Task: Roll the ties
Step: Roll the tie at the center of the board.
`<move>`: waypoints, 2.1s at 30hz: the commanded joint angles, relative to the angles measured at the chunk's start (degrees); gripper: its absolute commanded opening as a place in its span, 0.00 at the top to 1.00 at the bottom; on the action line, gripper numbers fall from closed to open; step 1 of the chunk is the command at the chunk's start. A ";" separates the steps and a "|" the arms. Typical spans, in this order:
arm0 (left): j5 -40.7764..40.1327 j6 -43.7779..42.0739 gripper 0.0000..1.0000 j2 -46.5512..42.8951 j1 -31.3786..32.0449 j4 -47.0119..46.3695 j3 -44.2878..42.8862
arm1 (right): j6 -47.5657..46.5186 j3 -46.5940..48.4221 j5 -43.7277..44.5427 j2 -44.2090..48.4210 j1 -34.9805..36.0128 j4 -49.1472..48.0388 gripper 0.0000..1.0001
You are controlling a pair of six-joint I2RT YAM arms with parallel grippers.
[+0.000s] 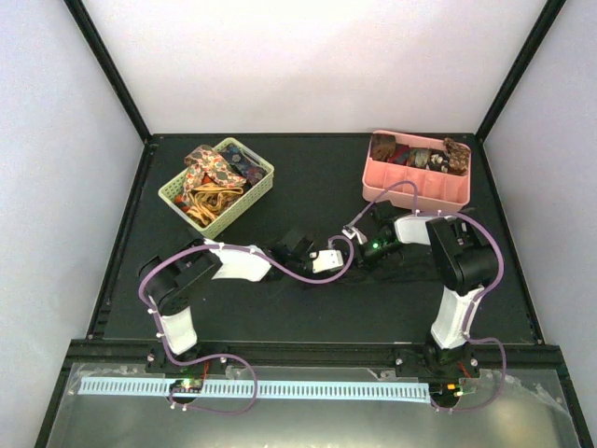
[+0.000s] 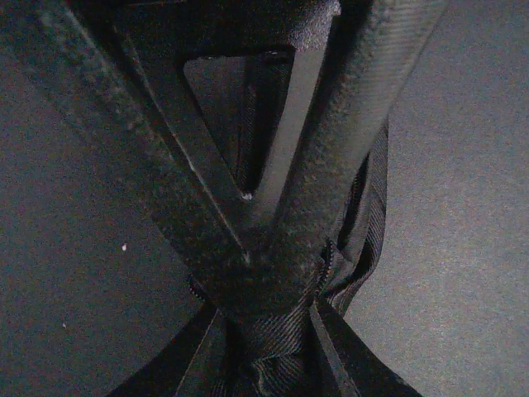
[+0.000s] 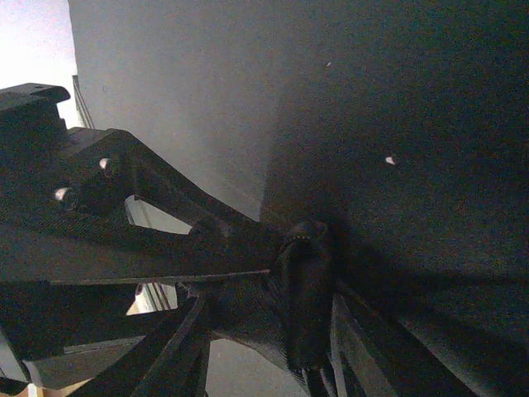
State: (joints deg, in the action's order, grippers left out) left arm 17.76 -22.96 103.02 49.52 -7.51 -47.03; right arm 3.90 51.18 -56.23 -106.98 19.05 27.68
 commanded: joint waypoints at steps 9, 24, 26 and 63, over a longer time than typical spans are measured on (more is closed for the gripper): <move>-2.19 -1.14 0.79 2.85 0.46 5.40 -0.73 | -2.29 1.39 5.76 -2.44 1.91 2.31 0.98; 13.00 12.63 0.25 -2.45 -4.25 -32.61 17.00 | -3.80 -1.21 4.99 -3.72 -0.21 0.95 0.98; 13.29 15.74 0.25 0.38 -4.25 -38.33 17.84 | -4.05 -1.20 4.31 -4.06 -0.57 1.41 0.98; -3.56 -0.22 0.74 1.25 0.26 7.90 0.80 | -6.07 1.69 0.90 3.78 -2.51 6.62 0.71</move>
State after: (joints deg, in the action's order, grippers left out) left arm 20.18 -19.49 104.01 49.17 -15.16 -44.40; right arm -1.41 51.72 -55.35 -104.01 16.25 32.75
